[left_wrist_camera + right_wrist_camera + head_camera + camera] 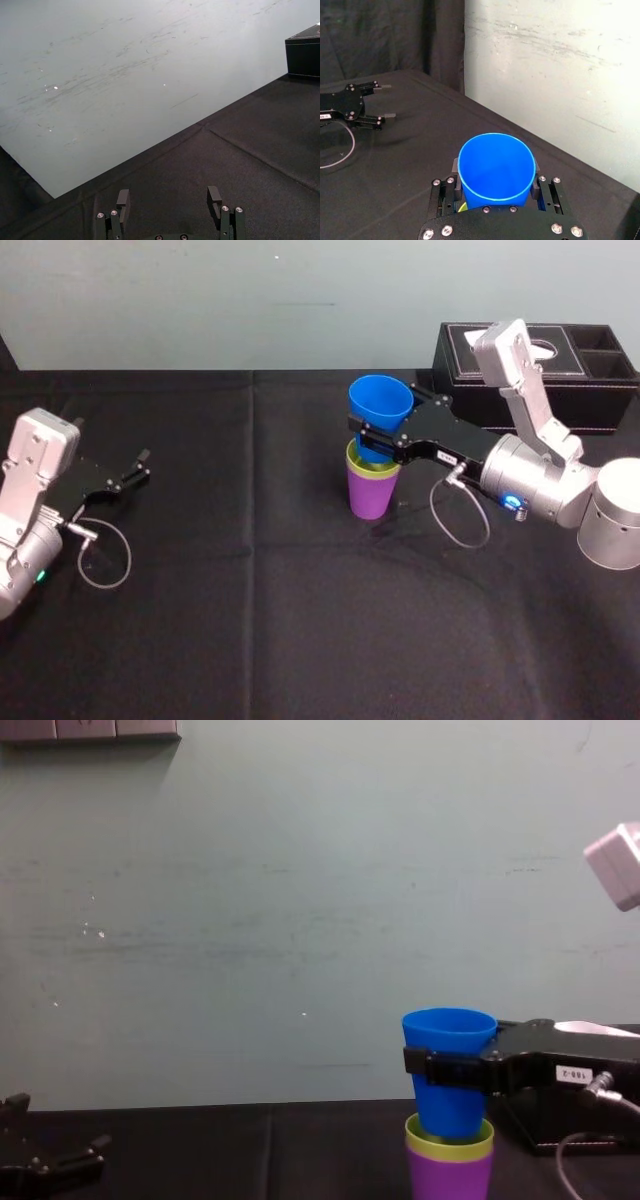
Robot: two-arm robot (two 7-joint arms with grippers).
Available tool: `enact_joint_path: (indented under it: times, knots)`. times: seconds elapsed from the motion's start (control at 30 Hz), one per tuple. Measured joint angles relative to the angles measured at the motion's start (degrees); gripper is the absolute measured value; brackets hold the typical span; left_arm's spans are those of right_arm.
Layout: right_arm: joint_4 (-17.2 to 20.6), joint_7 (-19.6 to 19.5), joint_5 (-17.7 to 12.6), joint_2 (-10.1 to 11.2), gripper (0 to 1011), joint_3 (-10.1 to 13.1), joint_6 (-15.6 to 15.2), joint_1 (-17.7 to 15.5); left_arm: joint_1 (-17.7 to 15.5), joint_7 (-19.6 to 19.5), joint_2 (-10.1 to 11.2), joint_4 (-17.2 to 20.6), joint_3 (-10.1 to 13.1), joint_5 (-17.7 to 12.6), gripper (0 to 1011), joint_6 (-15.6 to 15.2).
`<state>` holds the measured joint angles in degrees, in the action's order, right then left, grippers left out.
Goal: Stack the three plastic cups sequentially using one hand.
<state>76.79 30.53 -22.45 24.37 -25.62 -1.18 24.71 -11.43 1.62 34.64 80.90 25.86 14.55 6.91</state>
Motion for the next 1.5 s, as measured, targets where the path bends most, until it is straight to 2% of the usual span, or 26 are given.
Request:
enact_joint_path:
  times: [1.0, 1.5]
  knots:
    - [-6.3, 1.8, 1.1, -2.0, 723, -1.2, 3.0, 0.5, 0.0, 0.0, 0.0, 0.0, 0.0, 0.0, 1011, 0.0]
    - [-6.6, 1.8, 1.5, -2.2, 723, -1.2, 3.2, 0.4, 0.0, 0.0, 0.0, 0.0, 0.0, 0.0, 1011, 0.0]
